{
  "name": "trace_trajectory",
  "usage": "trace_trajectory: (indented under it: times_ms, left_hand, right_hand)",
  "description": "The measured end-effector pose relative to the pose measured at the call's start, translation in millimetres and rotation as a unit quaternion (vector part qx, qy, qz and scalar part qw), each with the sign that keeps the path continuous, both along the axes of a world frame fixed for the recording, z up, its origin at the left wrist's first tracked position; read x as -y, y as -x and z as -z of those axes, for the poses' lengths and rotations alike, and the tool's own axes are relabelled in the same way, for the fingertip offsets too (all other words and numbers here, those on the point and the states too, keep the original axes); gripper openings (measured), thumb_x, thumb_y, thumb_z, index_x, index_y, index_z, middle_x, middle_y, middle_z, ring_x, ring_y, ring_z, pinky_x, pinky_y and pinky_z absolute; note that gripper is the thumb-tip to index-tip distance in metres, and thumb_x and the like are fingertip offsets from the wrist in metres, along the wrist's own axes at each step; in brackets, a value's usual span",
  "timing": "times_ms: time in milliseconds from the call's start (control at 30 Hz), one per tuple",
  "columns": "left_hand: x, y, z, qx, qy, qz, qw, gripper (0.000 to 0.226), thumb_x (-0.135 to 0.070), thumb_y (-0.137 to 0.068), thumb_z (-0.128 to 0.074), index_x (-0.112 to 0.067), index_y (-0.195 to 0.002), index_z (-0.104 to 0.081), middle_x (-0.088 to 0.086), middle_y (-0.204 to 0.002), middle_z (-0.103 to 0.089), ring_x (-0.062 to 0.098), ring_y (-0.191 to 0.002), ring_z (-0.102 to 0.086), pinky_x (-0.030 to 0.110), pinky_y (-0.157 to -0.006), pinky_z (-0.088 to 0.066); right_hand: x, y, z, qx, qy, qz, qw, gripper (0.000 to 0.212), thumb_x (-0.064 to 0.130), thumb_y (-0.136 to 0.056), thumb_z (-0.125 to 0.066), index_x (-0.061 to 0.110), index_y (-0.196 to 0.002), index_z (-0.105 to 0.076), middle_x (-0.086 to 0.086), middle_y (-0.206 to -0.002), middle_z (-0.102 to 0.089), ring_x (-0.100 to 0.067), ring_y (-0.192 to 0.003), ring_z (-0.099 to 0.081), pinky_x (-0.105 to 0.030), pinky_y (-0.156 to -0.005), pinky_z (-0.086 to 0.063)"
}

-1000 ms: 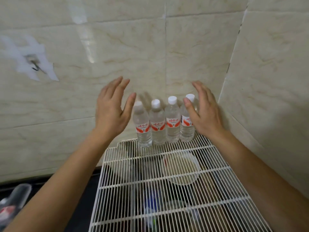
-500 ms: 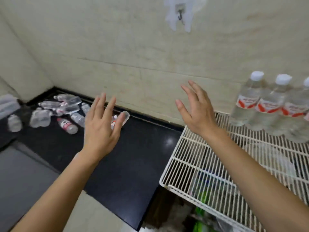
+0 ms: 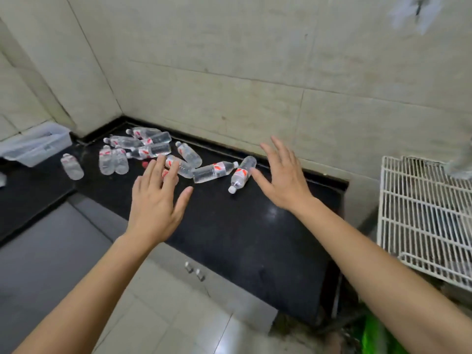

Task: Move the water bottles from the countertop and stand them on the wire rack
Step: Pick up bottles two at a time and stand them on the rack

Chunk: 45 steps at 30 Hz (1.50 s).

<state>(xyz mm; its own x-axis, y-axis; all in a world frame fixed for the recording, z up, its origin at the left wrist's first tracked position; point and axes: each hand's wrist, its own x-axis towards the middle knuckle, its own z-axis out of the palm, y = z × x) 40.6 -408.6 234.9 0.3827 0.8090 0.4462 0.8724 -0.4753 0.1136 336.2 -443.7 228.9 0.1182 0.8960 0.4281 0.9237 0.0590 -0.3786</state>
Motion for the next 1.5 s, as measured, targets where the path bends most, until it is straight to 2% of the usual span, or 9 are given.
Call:
trace_trajectory:
  times_ms: [400,533,667,767,900,1133,1300,1400,1500]
  left_hand:
    - [-72,101,55,0.018,0.144,-0.021,0.989,0.071,-0.057,-0.102,-0.033,-0.016,-0.160,-0.027,0.016,-0.168,-0.020,0.036,-0.155,-0.020,0.056,-0.121,-0.027]
    - [-112,110,74,0.003,0.201,-0.024,0.979,0.071,-0.054,-0.103,-0.038,-0.019,-0.162,-0.019,0.010,-0.171,-0.009,0.029,-0.158,-0.008,0.050,-0.125,-0.017]
    - [-176,110,95,0.025,0.267,-0.024,0.963,0.070,-0.053,-0.102,-0.043,-0.017,-0.161,-0.024,0.011,-0.170,-0.016,0.029,-0.157,-0.014,0.048,-0.124,-0.022]
    - [-228,103,119,0.123,0.385,-0.071,0.912,0.069,-0.048,-0.102,-0.049,-0.013,-0.158,-0.030,0.012,-0.165,-0.029,0.027,-0.152,-0.027,0.040,-0.121,-0.027]
    - [-283,96,148,0.252,0.495,-0.171,0.814,0.066,-0.044,-0.102,-0.054,-0.013,-0.155,-0.033,0.012,-0.160,-0.038,0.027,-0.145,-0.041,0.041,-0.118,-0.036]
    - [-373,91,182,0.348,0.564,-0.261,0.702,0.064,-0.041,-0.101,-0.058,-0.011,-0.154,-0.036,0.008,-0.153,-0.044,0.027,-0.131,-0.051,0.047,-0.101,-0.051]
    - [-441,84,218,0.422,0.584,-0.319,0.616,0.072,-0.052,-0.096,-0.059,-0.010,-0.150,-0.037,0.012,-0.147,-0.049,0.030,-0.125,-0.052,0.050,-0.089,-0.052]
    - [-472,76,235,0.417,0.573,-0.339,0.619,0.093,-0.060,-0.086,-0.068,-0.008,-0.152,-0.029,0.011,-0.148,-0.048,0.032,-0.126,-0.056,0.049,-0.082,-0.054]
    - [-494,75,246,0.387,0.564,-0.339,0.647,0.101,-0.050,-0.080,-0.080,-0.003,-0.150,-0.024,0.013,-0.149,-0.039,0.033,-0.126,-0.055,0.052,-0.088,-0.059]
  right_hand:
    - [-86,117,71,0.077,0.121,-0.041,0.989,0.070,0.046,-0.099,-0.056,0.013,-0.156,-0.035,-0.018,-0.166,-0.025,-0.036,-0.152,-0.027,-0.052,-0.123,-0.024]
    - [-129,118,91,0.064,0.159,-0.018,0.985,0.070,0.048,-0.100,-0.054,0.013,-0.156,-0.033,-0.018,-0.164,-0.028,-0.034,-0.151,-0.029,-0.047,-0.122,-0.026]
    - [-185,121,114,-0.001,0.217,-0.009,0.976,0.078,0.048,-0.100,-0.054,0.015,-0.161,-0.018,-0.013,-0.166,-0.024,-0.032,-0.151,-0.030,-0.047,-0.119,-0.033]
    - [-234,123,139,-0.053,0.255,-0.004,0.965,0.084,0.044,-0.099,-0.056,0.014,-0.162,-0.009,-0.013,-0.164,-0.026,-0.035,-0.142,-0.040,-0.053,-0.109,-0.043]
    - [-291,128,171,-0.079,0.294,0.000,0.953,0.087,0.042,-0.098,-0.060,0.011,-0.162,-0.008,-0.014,-0.164,-0.025,-0.036,-0.145,-0.037,-0.053,-0.112,-0.041]
    - [-358,142,193,-0.082,0.311,-0.030,0.946,0.081,0.032,-0.100,-0.059,0.008,-0.162,-0.013,-0.021,-0.164,-0.025,-0.037,-0.151,-0.029,-0.046,-0.121,-0.029]
    - [-395,161,205,-0.083,0.284,-0.002,0.955,0.082,0.024,-0.099,-0.058,0.010,-0.163,-0.009,-0.019,-0.160,-0.033,-0.037,-0.141,-0.042,-0.049,-0.116,-0.035]
    - [-407,175,208,-0.081,0.297,0.021,0.951,0.084,0.020,-0.098,-0.058,0.012,-0.163,-0.006,-0.018,-0.160,-0.034,-0.037,-0.140,-0.043,-0.050,-0.116,-0.035]
    - [-425,193,212,-0.070,0.311,0.032,0.947,0.079,0.017,-0.099,-0.057,0.011,-0.163,-0.011,-0.019,-0.160,-0.035,-0.037,-0.142,-0.040,-0.048,-0.118,-0.032]
